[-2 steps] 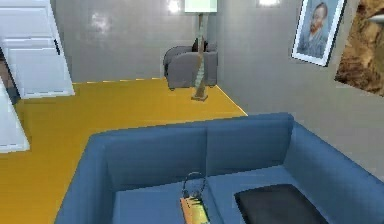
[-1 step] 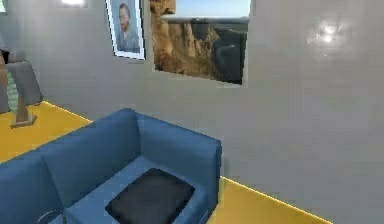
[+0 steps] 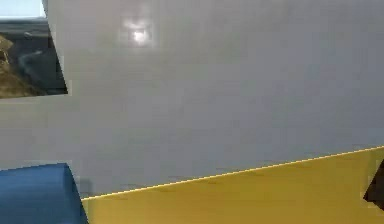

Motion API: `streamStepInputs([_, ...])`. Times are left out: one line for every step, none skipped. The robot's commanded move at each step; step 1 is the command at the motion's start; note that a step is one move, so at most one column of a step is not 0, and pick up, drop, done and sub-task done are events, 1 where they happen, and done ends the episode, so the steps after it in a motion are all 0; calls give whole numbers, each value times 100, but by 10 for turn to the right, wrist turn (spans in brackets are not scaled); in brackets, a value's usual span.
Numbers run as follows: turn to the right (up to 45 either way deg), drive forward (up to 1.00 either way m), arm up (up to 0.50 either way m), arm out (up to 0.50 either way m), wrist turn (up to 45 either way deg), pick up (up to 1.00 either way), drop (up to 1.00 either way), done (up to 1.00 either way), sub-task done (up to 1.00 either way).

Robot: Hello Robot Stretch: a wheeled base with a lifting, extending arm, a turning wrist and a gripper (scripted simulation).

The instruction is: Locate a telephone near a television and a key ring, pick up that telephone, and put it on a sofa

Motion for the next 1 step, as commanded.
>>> streamStepInputs([450, 0, 0, 0, 0, 0, 0, 0, 0])
